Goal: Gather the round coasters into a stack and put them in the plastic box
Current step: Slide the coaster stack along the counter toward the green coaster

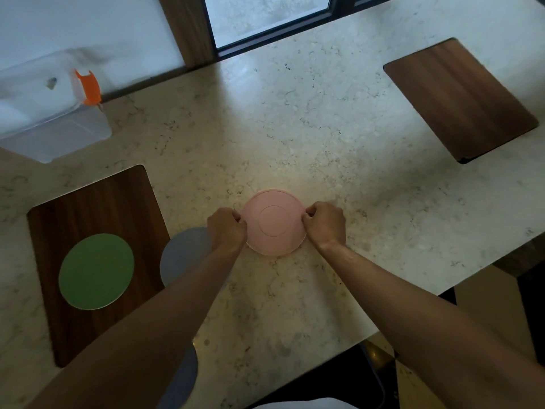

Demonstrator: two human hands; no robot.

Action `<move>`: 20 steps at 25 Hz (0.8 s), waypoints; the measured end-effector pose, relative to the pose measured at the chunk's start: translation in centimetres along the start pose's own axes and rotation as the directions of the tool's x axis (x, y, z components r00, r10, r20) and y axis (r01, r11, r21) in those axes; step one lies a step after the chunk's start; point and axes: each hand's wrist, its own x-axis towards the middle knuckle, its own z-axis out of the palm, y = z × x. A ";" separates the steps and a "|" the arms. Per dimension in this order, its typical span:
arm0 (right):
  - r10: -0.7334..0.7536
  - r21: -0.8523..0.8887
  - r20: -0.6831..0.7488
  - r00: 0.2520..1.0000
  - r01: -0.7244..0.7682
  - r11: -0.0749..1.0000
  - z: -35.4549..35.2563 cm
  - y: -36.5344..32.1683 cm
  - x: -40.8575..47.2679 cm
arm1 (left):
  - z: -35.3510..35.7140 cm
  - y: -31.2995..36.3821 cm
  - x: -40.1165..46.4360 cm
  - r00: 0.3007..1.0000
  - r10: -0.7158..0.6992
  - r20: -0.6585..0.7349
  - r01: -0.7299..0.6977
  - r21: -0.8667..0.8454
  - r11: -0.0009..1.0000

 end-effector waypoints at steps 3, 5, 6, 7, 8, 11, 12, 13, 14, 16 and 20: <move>0.047 -0.004 0.025 0.999 -0.047 0.999 0.0 -0.1 0.1 | 0.0 -0.1 0.1 1.000 0.021 0.011 -0.021 0.015 1.000; 0.080 0.016 0.052 0.995 -0.081 0.997 0.0 -0.2 0.3 | 0.1 -0.1 0.3 1.000 0.005 0.024 -0.005 0.008 1.000; 0.098 0.035 0.067 0.993 -0.101 0.994 0.0 -0.3 0.4 | 0.1 -0.1 0.4 0.999 -0.012 0.033 0.012 -0.002 1.000; 0.115 0.055 0.082 0.990 -0.120 0.991 0.0 -0.3 0.5 | 0.2 0.1 0.5 0.999 -0.032 0.041 0.033 -0.015 0.999; 0.130 0.074 0.095 0.987 -0.137 0.988 0.0 -0.3 0.6 | 0.2 0.2 0.6 0.997 -0.054 0.049 0.055 -0.030 0.998; 0.146 0.108 0.116 0.982 -0.159 0.981 0.0 -0.1 0.8 | 0.1 0.5 0.7 0.991 -0.119 0.065 0.123 -0.068 0.990; 0.147 0.116 0.118 0.982 -0.160 0.980 -0.1 -0.1 0.9 | 0.1 0.5 0.7 0.990 -0.127 0.066 0.133 -0.083 0.988; 0.148 0.133 0.121 0.982 -0.164 0.977 -0.2 0.0 1.0 | 0.0 0.5 0.8 0.989 -0.132 0.065 0.138 -0.100 0.985; 0.153 0.160 0.130 0.980 -0.173 0.972 -0.4 0.0 1.0 | -0.2 0.4 0.8 0.988 -0.142 0.066 0.149 -0.119 0.982; 0.158 0.244 0.155 0.975 -0.193 0.950 -0.6 0.0 0.9 | -0.9 0.1 0.8 0.982 -0.170 0.077 0.180 -0.160 0.970; 0.118 0.375 0.204 0.972 -0.189 0.908 -0.4 -1.6 -0.2 | -3.3 -1.0 0.9 0.983 -0.162 0.087 0.177 -0.222 0.959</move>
